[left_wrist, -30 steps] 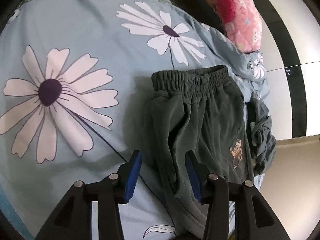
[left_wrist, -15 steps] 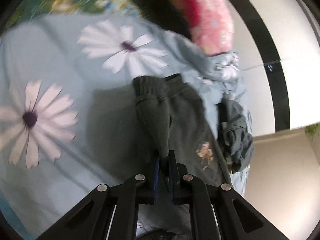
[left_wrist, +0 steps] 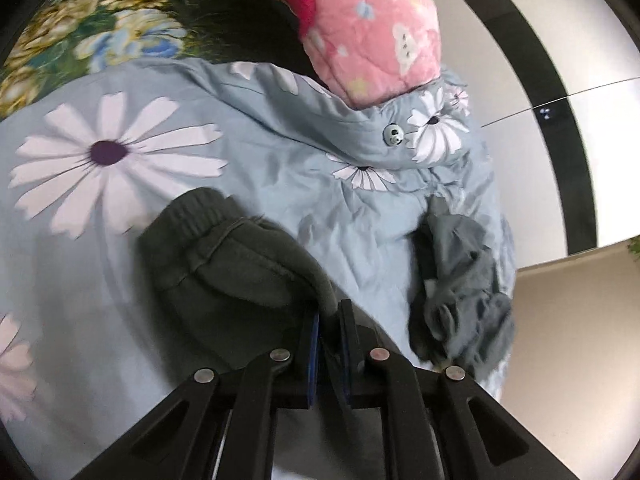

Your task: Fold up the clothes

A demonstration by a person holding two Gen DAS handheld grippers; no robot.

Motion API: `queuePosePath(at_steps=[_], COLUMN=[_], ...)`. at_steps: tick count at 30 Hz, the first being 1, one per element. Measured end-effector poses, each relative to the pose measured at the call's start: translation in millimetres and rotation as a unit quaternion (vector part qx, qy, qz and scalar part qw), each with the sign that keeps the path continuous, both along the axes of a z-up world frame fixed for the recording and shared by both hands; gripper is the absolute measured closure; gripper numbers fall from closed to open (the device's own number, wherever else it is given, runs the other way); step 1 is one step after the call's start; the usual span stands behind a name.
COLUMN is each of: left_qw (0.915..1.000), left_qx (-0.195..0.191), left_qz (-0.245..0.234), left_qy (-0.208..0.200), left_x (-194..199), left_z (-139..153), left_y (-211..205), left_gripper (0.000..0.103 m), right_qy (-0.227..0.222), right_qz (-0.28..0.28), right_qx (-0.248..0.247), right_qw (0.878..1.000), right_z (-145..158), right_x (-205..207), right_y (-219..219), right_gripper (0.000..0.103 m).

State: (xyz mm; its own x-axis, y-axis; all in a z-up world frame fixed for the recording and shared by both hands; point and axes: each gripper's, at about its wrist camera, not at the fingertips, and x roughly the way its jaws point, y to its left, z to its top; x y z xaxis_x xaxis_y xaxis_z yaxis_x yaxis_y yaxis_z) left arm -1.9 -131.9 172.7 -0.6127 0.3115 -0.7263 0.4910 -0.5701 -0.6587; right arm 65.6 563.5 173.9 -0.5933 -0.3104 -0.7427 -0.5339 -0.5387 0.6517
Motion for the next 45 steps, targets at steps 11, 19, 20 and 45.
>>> queuePosePath(at_steps=[11,19,20,45], left_qw=[0.9997,0.9963,0.9955,0.9911], left_qx=[0.002,-0.034,-0.053,0.058], left_qz=[-0.014,-0.056,-0.052,0.119], left_qy=[-0.021,0.056,0.059,0.013], left_x=[-77,-47,-37,32], left_z=[-63,-10,-3,-127], left_y=[8,9,5,-49], left_gripper=[0.070,0.039,0.037,0.036], right_qy=[-0.038,0.050,0.061,0.051], right_qz=[-0.005,0.024,0.022,-0.055], right_qx=[-0.002,0.039,0.046,-0.032], right_qw=[0.999,0.998,0.997,0.997], right_z=[-58,-21,-15,-117], right_x=[-72,-53,-45,-12], right_y=[6,6,7,-10], right_gripper=[0.076,0.052,0.051,0.023])
